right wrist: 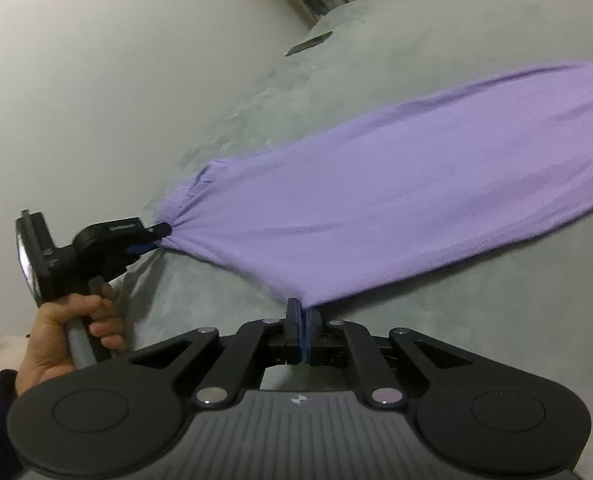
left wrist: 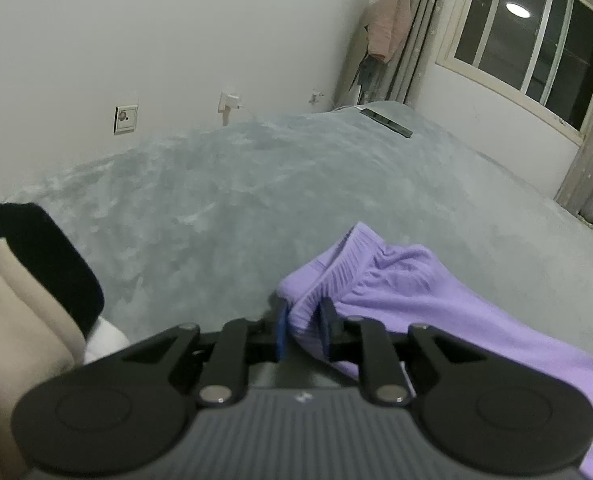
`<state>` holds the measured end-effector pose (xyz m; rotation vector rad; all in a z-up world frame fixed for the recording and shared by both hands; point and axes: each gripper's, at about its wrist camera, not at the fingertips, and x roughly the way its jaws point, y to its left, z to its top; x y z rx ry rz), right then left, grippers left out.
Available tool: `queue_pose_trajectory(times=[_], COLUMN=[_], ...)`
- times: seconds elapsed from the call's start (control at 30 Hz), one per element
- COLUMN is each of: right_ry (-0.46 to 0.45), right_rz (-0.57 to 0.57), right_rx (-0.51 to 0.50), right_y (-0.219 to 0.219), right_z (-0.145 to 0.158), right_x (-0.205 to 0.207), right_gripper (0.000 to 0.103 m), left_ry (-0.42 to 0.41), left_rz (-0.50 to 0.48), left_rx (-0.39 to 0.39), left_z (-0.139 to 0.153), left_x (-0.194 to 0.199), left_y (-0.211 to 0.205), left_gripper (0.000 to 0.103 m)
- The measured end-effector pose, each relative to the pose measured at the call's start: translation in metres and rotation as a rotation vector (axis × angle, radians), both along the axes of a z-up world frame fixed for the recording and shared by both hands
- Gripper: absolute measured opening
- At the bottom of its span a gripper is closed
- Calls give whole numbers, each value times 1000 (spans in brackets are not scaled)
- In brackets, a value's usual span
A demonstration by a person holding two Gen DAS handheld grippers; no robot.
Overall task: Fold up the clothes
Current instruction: 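Hold the pants edge with the right gripper while the left gripper grasps the waistband, then lay the lavender pants flat on the bed and open both grippers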
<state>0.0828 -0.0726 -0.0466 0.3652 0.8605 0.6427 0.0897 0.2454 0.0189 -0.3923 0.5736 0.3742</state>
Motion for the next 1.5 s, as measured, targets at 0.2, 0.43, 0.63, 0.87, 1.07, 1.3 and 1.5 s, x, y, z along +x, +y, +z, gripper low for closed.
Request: queue_pose_trajectory(times=[0.2, 0.43, 0.63, 0.87, 1.07, 1.3, 1.5], right_ry=[39, 70, 17, -56, -49, -83, -123], right_rz=[-32, -141, -251, -453, -743, -915, -904], right_rx=[9, -38, -113, -183, -146, -91, -135], right_y=[-9, -45, -84, -151, -239, -314, -325], right_z=[3, 9, 14, 16, 8, -4, -8], right_x=[3, 3, 6, 13, 21, 41, 72], right_gripper=[11, 28, 39, 39, 39, 39, 42], left_ry=[-11, 1, -38, -7, 40, 43, 53], left_rz=[8, 36, 68, -193, -408, -552, -585], left_rx=[1, 77, 138, 152, 105, 135, 221], left_z=[2, 12, 36, 45, 35, 8, -7], left_x=[0, -2, -17, -23, -31, -28, -29], left_y=[2, -4, -16, -81, -149, -207, -229], left_gripper=[16, 39, 48, 58, 61, 64, 64])
